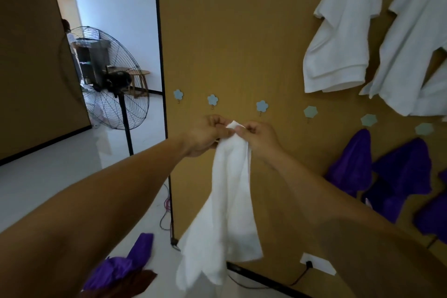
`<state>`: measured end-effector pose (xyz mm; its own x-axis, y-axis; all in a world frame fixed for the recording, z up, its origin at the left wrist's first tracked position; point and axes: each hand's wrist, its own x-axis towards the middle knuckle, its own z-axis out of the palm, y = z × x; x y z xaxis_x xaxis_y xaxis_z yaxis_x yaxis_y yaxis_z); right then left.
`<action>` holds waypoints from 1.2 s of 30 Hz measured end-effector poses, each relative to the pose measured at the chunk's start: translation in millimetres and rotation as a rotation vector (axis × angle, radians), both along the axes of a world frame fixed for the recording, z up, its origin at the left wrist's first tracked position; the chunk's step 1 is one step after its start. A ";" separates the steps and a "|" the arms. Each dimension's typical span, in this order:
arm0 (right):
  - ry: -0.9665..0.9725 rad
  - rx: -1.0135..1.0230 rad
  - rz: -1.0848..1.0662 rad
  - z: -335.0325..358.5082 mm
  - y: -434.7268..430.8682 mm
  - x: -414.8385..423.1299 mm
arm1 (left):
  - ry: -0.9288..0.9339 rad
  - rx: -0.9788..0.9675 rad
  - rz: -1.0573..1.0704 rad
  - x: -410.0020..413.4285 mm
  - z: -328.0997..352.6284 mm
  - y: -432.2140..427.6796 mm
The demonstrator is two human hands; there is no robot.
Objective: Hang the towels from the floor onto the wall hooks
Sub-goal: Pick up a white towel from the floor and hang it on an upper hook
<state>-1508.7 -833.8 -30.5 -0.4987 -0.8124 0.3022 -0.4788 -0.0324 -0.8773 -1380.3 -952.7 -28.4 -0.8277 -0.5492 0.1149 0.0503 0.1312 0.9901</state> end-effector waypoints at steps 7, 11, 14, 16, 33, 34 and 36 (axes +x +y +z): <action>0.132 -0.070 -0.126 13.0 -10.6 7.0 | -0.118 -0.117 -0.011 5.4 -22.2 16.7; 0.122 -0.177 -0.220 22.6 -5.8 -2.6 | -0.202 -0.236 0.050 8.4 -32.7 19.7; 0.097 -0.209 -0.294 25.5 3.6 -15.6 | -0.335 -0.332 0.030 13.2 -38.0 14.3; 0.038 -0.265 -0.352 28.0 10.2 -25.1 | -0.421 -0.407 0.027 15.4 -42.5 8.9; -0.177 -0.326 -0.638 26.1 47.9 -100.1 | -0.319 -0.561 0.402 68.7 -0.9 -70.2; -0.209 -0.302 -0.629 24.7 48.4 -100.5 | -0.269 -0.503 0.429 69.6 2.9 -70.6; -0.245 -0.204 -0.627 22.7 49.4 -100.5 | -0.166 -0.359 0.479 71.2 9.6 -68.5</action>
<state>-1609.2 -784.4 -7.8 -0.9278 -0.2880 0.2370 -0.2503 0.0096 -0.9681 -1309.1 -1021.2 -18.8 -0.5214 -0.8153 0.2519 -0.2475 0.4270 0.8697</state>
